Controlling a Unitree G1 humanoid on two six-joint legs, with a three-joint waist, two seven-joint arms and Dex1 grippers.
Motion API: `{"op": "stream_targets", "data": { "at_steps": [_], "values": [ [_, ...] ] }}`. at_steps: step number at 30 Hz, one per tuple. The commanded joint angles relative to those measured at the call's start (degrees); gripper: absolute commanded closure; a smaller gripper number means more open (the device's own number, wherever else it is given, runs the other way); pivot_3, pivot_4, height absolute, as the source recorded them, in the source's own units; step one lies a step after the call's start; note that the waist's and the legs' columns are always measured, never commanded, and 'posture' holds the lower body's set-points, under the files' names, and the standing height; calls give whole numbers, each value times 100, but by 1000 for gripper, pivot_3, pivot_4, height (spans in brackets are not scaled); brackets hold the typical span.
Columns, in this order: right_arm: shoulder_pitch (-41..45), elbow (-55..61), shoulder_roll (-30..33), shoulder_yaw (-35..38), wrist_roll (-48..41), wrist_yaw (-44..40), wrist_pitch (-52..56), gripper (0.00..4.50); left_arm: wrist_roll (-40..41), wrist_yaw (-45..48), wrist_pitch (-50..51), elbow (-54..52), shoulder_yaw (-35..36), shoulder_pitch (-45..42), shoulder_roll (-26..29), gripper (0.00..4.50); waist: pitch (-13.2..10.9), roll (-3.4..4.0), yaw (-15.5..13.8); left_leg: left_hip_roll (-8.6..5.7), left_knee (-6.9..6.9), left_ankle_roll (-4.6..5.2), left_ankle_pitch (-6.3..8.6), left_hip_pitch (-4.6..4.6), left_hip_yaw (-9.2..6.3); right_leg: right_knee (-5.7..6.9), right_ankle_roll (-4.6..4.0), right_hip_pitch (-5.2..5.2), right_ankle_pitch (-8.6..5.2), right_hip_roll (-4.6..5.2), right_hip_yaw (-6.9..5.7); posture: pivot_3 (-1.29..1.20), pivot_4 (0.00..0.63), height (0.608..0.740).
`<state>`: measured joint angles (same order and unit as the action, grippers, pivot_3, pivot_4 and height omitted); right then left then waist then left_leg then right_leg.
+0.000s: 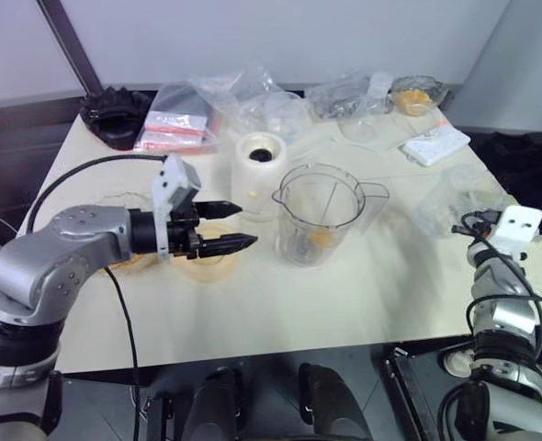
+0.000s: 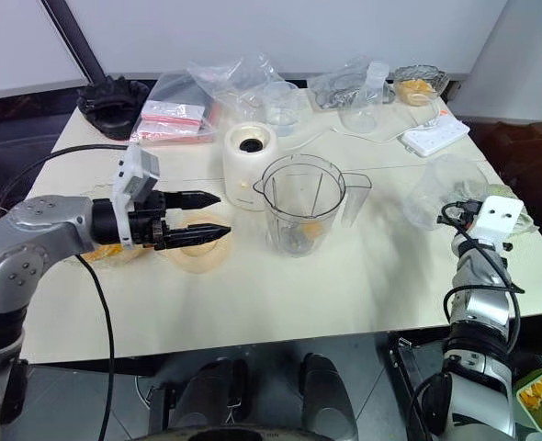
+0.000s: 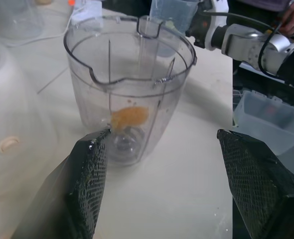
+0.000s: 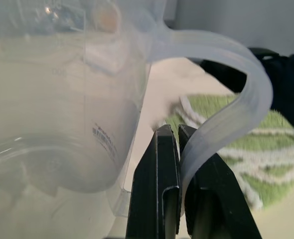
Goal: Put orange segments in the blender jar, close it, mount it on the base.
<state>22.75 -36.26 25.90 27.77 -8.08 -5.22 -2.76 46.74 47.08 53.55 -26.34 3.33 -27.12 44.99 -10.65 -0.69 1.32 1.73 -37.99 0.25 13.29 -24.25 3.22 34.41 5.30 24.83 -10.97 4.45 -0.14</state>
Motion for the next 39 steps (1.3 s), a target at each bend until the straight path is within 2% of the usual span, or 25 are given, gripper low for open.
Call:
{"op": "stream_targets", "data": {
  "at_steps": [1, 11, 23, 24, 27, 30, 32, 39],
  "values": [
    [103, -315, 94, -10, -24, 33, -483, 4426, 5, -24, -36, -193, 73, -14, 68, 986, 0, 0, -11, 0, 0, 0, 0, 0, 0, 0, 0, 0, 0, 0, 0, 0, 150, 740],
    [151, -1103, 54, -200, -13, 207, -913, 4426, 37, -32, -33, -209, 131, 29, 120, 986, 0, 0, -5, -1, 0, 0, 0, 1, -2, -3, 0, -3, 0, 0, 0, 0, 150, 740],
    [93, -1299, 112, -448, 57, 357, -933, 4426, -22, -28, -119, -129, 34, 10, 29, 986, 0, -1, 12, -1, 0, 0, 0, 10, -3, -3, 0, -11, 0, 0, 0, 0, 150, 740],
    [100, -1321, 111, -446, 45, 378, -938, 3857, -31, -27, -123, -107, 21, -21, 20, 986, 0, -1, 12, -1, 0, 0, 0, 11, -4, -3, 0, -12, 0, 0, 0, 0, 150, 740],
    [174, -1567, 173, -493, 62, 359, -984, 2673, -45, -5, -138, -58, -6, -78, 4, 986, 1, -6, 28, -1, 0, 0, 0, 14, -4, -5, 0, -16, 0, 0, 0, 0, 150, 740],
    [175, -1655, 198, -556, 95, 356, -1061, 996, -47, 7, -143, -64, -10, -66, 3, 986, 3, -10, 105, -1, 0, 0, 0, 27, -6, -10, 0, -33, -1, 0, 0, 0, 150, 740],
    [96, -1568, 199, -596, 144, 425, -1088, 90, -37, 0, -123, -79, 0, -65, -3, 986, 3, -12, 145, -1, 0, 0, 0, 31, -8, -10, 0, -35, -1, 0, 0, 0, 150, 740],
    [-892, -109, -227, -641, 135, 779, -930, 90, -11, -75, -110, -107, -65, 41, -195, 986, 5, -15, 111, 2, 8, 0, 1, 36, -18, -6, 2, -36, -3, -6, -2, 0, 150, 740]
  ]
}}
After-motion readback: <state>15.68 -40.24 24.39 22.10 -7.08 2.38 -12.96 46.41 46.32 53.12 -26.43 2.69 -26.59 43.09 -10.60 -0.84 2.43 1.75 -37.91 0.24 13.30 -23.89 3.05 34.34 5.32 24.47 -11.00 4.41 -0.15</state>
